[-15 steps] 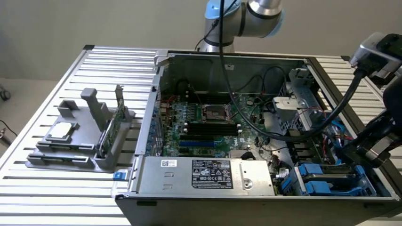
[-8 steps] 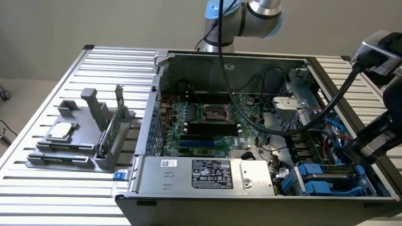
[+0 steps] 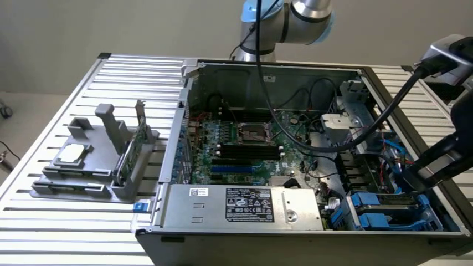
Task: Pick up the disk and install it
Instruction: 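Insert the first disk wire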
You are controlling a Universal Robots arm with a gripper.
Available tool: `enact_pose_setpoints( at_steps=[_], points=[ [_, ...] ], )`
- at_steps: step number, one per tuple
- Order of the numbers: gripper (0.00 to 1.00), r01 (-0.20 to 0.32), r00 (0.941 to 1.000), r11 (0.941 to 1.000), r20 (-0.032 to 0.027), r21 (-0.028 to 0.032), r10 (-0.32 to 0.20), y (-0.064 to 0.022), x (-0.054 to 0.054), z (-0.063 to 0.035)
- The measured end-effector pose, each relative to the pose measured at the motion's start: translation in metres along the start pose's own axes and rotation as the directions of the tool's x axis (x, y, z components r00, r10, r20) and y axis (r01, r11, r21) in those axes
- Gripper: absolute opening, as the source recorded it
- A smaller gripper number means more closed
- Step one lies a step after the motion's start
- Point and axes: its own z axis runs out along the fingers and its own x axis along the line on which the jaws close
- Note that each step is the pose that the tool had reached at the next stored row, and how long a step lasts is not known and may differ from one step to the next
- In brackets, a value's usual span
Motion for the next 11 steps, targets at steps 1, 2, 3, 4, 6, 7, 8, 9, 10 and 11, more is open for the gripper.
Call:
enact_pose_setpoints(
  at_steps=[1, 2, 3, 4, 6, 7, 8, 9, 10, 11],
  points=[
    [0.25, -0.013, 0.9999, 0.9999, -0.0001, 0.0002, 0.013, 0.0000, 0.0000, 0.0000],
    [0.25, -0.026, 0.9997, 0.9997, -0.0003, 0.0003, 0.026, 0.0000, 0.0000, 0.0000],
    [0.25, -0.040, 0.9992, 0.9992, -0.0004, 0.0005, 0.040, 0.0000, 0.0000, 0.0000],
    [0.25, -0.053, 0.9986, 0.9986, -0.0005, 0.0006, 0.053, 0.0000, 0.0000, 0.0000],
    [0.25, -0.080, 0.9968, 0.9968, -0.0003, 0.0011, 0.080, 0.0000, 0.0000, 0.0000],
    [0.25, -0.093, 0.9957, 0.9957, 0.0001, 0.0015, 0.093, 0.0000, -0.0001, 0.0000],
    [0.25, -0.107, 0.9943, 0.9943, 0.0007, 0.0019, 0.107, 0.0000, -0.0001, 0.0000],
    [0.25, -0.120, 0.9928, 0.9928, 0.0012, 0.0023, 0.120, 0.0000, -0.0001, 0.0000],
    [0.25, -0.134, 0.9909, 0.9909, 0.0019, 0.0028, 0.134, 0.0000, 0.0000, 0.0000],
    [0.25, -0.148, 0.9890, 0.9890, 0.0025, 0.0032, 0.148, 0.0000, 0.0000, 0.0000]
  ],
)
